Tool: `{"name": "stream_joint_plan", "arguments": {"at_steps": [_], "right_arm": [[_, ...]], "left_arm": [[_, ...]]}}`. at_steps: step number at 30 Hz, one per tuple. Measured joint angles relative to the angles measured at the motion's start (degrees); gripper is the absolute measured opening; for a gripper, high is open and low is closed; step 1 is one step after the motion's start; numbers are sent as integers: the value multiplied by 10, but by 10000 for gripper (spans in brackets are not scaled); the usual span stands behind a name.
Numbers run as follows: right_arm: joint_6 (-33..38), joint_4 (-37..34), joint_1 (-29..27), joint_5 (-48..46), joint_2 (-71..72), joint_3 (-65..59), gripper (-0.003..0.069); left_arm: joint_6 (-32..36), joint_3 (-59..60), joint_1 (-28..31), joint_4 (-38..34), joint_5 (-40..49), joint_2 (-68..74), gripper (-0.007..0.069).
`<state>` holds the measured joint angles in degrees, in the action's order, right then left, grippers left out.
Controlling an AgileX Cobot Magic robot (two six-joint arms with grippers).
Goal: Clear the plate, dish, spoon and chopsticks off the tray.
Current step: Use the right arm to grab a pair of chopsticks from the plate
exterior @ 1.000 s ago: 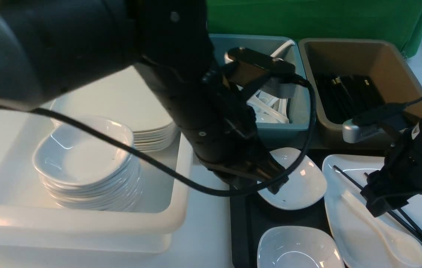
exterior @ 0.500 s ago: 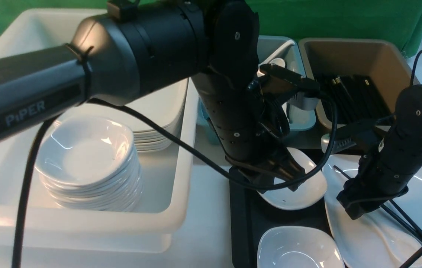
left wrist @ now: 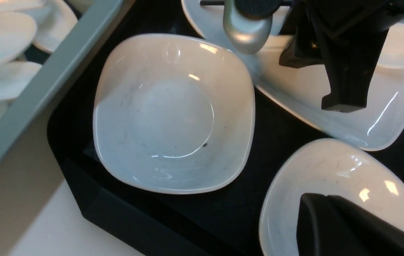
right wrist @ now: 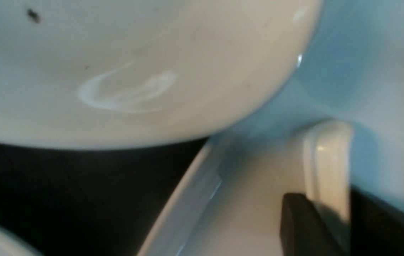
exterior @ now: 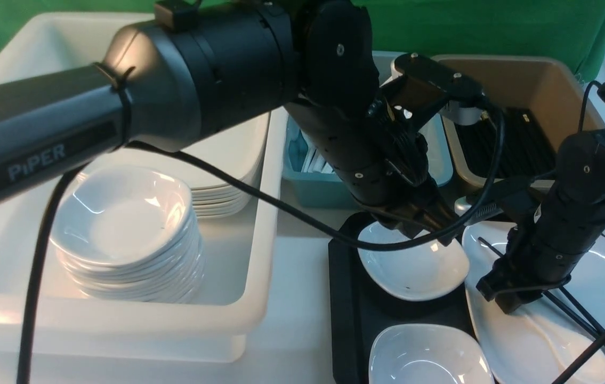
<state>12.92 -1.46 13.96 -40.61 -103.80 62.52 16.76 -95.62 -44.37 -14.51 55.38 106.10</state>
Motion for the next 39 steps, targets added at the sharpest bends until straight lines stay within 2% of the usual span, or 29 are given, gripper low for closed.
{"name": "stream_joint_plan", "arguments": {"at_steps": [1,2,7,12,19,25,32,35,38,39], "right_arm": [[-2,0,0,-1,1,0,99],[-3,0,0,-1,2,0,82],[-16,-2,0,-5,28,0,80],[-35,-3,0,-1,113,8,80],[-44,-47,0,126,163,113,80],[-45,-113,3,274,100,219,80],[-46,-159,23,301,-47,336,87],[-46,-162,38,301,-108,384,137],[-46,-163,46,290,-135,409,246],[-46,-164,49,270,-147,420,332]], "left_arm": [[0,0,0,0,0,0,1],[0,0,0,0,-1,0,1],[0,-11,0,10,-2,1,1],[-29,-58,0,62,-1,-3,1],[-79,-133,32,125,-9,-39,1],[-123,-154,94,130,-72,-74,1],[-137,-154,125,132,-30,-77,1],[-137,-154,125,127,-12,-77,1],[-137,-154,125,119,4,-77,1],[-136,-154,126,114,20,-77,1]]}}
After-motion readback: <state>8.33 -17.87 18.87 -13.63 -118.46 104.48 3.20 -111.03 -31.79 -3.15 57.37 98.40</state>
